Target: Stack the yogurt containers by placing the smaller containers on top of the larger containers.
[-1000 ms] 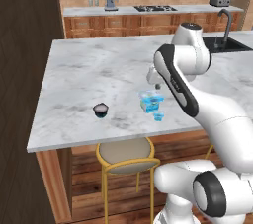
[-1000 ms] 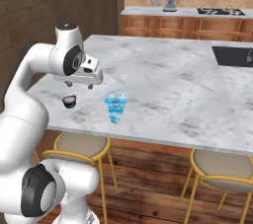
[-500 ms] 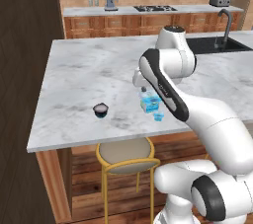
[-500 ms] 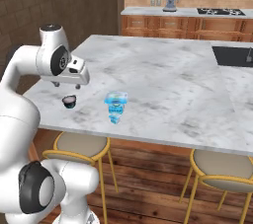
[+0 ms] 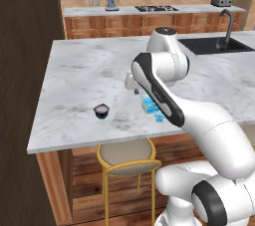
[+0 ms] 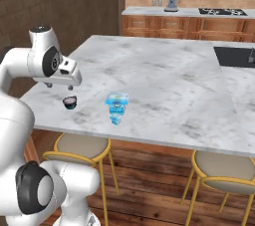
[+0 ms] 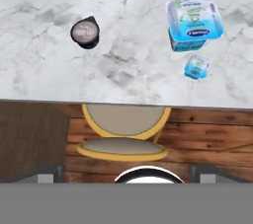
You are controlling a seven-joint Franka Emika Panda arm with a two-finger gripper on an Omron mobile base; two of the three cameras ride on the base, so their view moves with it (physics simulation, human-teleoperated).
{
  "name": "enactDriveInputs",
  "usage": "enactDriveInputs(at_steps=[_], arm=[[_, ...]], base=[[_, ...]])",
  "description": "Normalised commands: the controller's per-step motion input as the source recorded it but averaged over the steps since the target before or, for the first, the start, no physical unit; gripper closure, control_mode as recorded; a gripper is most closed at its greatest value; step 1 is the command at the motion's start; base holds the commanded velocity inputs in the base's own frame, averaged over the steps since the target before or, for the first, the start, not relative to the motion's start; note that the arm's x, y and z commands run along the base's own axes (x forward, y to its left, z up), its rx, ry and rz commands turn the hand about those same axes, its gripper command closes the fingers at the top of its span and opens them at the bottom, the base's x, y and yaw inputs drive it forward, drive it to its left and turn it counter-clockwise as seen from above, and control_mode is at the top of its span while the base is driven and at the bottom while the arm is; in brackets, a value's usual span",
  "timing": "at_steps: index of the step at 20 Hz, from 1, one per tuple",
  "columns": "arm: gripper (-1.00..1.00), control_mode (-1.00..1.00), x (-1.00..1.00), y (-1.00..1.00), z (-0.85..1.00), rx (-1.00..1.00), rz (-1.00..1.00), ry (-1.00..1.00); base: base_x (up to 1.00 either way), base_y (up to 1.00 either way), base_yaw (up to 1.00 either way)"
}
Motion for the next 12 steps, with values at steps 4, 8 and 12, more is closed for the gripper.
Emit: enactDriveInputs(at_steps=[4,8,12], arm=[[-1.0,-1.0,-0.1,0.04,-0.24,0.0,0.0,0.0],[-1.0,-1.0,-0.04,0.1,-0.39,-0.02,0.01,0.0],[-1.0,-1.0,0.22,0.24,-0.28,-0.03,0.0,0.01]], base=[[0.0,0.0,0.0],[0.0,0.0,0.0],[0.0,0.0,0.0]])
